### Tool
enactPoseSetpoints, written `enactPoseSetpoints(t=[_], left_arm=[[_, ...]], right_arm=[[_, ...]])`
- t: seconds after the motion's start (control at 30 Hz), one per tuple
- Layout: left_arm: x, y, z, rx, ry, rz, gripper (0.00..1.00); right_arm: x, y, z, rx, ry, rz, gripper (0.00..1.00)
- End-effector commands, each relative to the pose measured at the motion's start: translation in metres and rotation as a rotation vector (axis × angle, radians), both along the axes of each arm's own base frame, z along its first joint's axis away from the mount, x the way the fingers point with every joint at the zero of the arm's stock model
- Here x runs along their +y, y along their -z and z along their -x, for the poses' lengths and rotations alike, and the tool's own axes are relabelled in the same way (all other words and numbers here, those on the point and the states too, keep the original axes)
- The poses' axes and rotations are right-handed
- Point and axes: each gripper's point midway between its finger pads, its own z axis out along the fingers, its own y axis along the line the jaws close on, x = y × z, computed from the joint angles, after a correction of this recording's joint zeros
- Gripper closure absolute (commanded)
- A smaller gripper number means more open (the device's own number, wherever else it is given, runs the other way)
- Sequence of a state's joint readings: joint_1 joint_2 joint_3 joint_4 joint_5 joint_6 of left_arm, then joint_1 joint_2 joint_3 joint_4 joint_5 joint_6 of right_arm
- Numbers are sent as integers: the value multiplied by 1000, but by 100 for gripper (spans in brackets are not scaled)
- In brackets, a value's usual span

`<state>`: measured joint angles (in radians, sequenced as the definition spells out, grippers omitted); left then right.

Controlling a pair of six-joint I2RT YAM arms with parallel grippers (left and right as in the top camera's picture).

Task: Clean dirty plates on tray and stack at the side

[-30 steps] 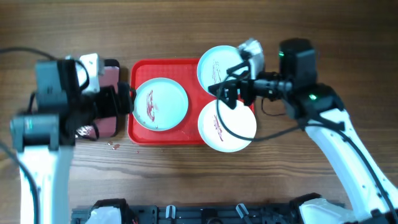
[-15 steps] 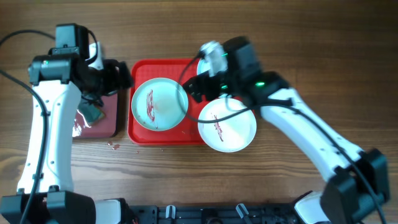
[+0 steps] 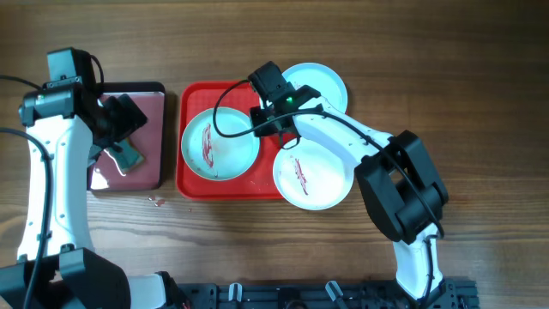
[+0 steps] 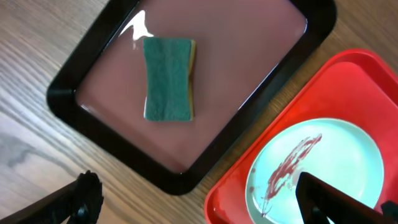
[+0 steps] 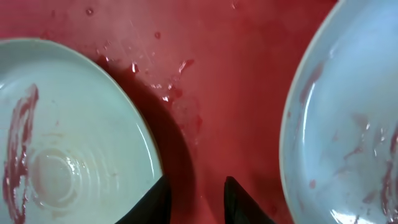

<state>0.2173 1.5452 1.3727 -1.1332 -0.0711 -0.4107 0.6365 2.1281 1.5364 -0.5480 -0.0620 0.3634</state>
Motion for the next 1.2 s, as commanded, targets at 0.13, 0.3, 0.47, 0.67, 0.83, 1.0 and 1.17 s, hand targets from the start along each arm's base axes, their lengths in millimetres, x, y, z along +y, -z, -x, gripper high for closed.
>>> enactPoseSetpoints(t=[0.13,0.3,0.47,0.67,0.83,1.0,1.17], left_arm=[[23,28,13,37,-91,-3,0],[29,36,13,55,-109,3,0],[27,78,3,138,-106,54,3],[41,129,-20,166,-117,28,19],[46,167,-31,188,-117,22,29],[46,169,-31,189,-116,22,96],[40,150,-40,145,-71,51,96]], right_arm=[[25,33,17,42,-36,14,72],[19,48,20,93,81,24,96],[18,48,20,95,77,28,96],[19,48,20,92,73,26,96],[19,47,19,88,73,23,95],[20,47,18,83,73,19,95],[21,47,19,88,67,14,95]])
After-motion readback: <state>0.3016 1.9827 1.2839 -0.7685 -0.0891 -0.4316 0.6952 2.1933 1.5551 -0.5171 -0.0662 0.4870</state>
